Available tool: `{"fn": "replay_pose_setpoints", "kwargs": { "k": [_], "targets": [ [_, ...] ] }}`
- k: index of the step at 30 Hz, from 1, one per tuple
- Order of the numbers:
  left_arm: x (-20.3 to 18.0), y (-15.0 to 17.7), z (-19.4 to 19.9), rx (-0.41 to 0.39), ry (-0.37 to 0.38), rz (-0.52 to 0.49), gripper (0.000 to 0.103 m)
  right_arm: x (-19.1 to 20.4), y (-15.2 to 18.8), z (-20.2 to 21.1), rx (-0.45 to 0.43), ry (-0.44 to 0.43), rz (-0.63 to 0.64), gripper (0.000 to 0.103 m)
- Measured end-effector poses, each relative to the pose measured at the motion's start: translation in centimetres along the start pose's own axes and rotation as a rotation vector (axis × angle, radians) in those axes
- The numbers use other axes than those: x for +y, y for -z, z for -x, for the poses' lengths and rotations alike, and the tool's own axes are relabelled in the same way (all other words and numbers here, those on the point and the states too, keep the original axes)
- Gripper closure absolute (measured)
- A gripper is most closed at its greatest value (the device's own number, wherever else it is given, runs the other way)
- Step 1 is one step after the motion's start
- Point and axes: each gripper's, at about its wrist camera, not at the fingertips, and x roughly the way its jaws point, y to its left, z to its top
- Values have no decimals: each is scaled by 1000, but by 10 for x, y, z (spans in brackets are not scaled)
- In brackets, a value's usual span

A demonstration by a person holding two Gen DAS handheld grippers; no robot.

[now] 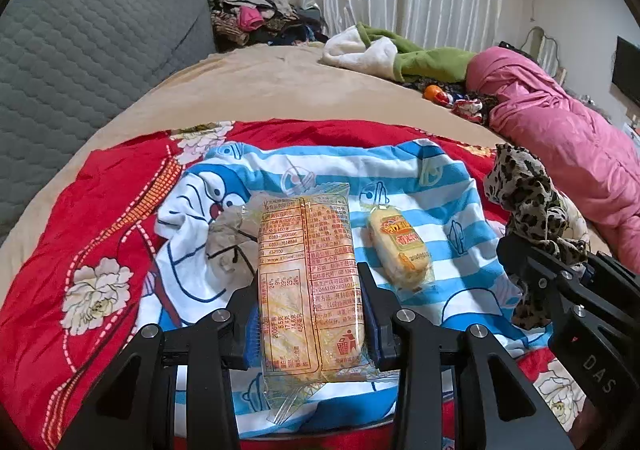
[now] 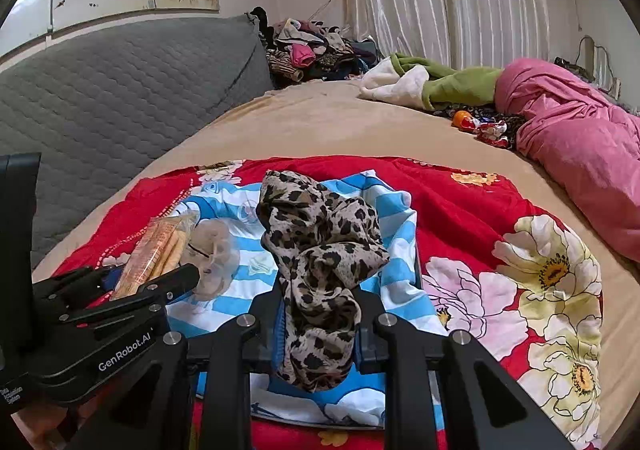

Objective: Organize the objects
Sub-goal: 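Lower the packet onto the shirt with left while right lowers the scrunchie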

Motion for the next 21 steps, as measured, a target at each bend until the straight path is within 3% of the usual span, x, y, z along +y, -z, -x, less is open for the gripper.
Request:
{"fn": "replay_pose_setpoints", "kwargs": {
  "k": [21],
  "targets": [
    [-7,14,-30,52,1,-10,62,-14,13,-28,58,21,-12,78]
  ]
}}
